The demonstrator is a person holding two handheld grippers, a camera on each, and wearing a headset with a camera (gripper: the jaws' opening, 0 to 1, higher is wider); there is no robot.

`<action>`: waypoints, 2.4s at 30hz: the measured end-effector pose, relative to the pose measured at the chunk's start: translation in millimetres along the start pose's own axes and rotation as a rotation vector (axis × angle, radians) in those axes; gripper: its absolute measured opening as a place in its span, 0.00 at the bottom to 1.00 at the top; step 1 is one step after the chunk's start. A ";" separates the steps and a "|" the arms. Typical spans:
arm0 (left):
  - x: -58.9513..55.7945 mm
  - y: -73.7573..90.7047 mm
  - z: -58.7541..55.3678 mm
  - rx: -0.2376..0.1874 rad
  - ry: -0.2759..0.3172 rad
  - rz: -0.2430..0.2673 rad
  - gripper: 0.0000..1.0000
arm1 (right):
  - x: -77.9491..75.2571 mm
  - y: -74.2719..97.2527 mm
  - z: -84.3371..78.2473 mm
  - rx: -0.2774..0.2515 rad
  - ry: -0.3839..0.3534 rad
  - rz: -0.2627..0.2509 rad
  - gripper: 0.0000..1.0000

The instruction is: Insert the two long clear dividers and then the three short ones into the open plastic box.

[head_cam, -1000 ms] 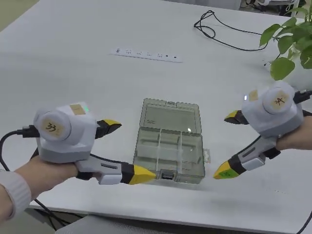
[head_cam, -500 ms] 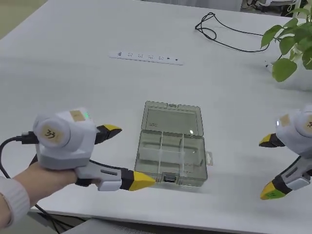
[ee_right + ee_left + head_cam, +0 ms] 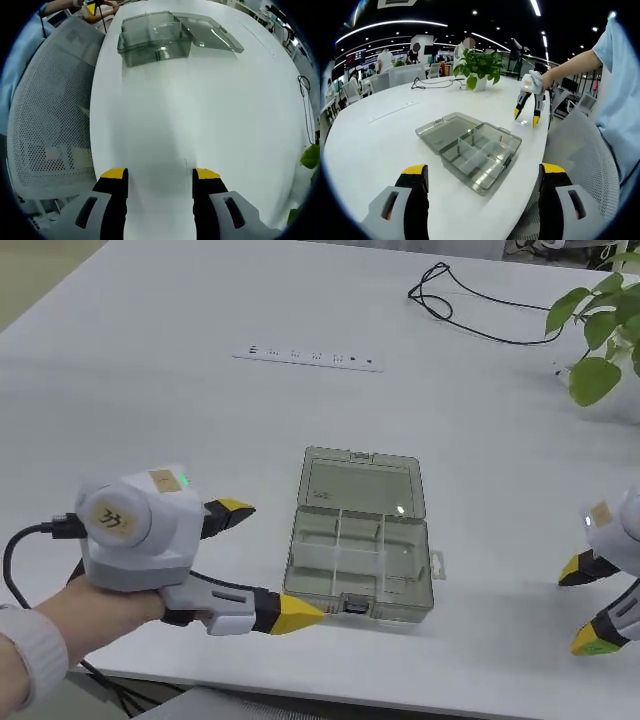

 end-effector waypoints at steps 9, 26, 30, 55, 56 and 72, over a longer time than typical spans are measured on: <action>-0.3 -0.3 -0.4 -0.009 0.009 0.002 0.93 | -5.1 5.5 -5.3 0.028 0.112 -0.035 0.43; -1.0 -0.9 -0.8 -0.024 0.017 0.008 0.92 | -13.4 1.0 -8.2 0.070 0.155 -0.089 0.32; -0.4 -1.3 -0.4 -0.029 0.018 0.009 0.92 | -13.7 -0.1 -8.4 0.071 0.140 -0.089 0.32; 5.1 -10.3 6.3 -0.104 0.191 0.001 0.81 | -26.0 29.8 84.0 -0.151 0.225 -0.196 0.32; 4.5 -11.7 7.5 -0.104 0.198 -0.004 0.80 | -27.6 31.4 87.7 -0.160 0.231 -0.202 0.32; -2.7 -39.0 38.2 -0.177 0.342 -0.089 0.64 | -15.6 71.6 185.6 -0.338 0.363 -0.323 0.32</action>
Point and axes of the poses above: the centre of the closed fingertips' face, and the gripper's own axes: y roughly backward along the fingers, x roughly to its left, z roughly out of its top, the point moved 1 cm from there along y, roughly backward along the fingers, and after that the axes turned 14 degrees about -z, right-handed, at the moved point
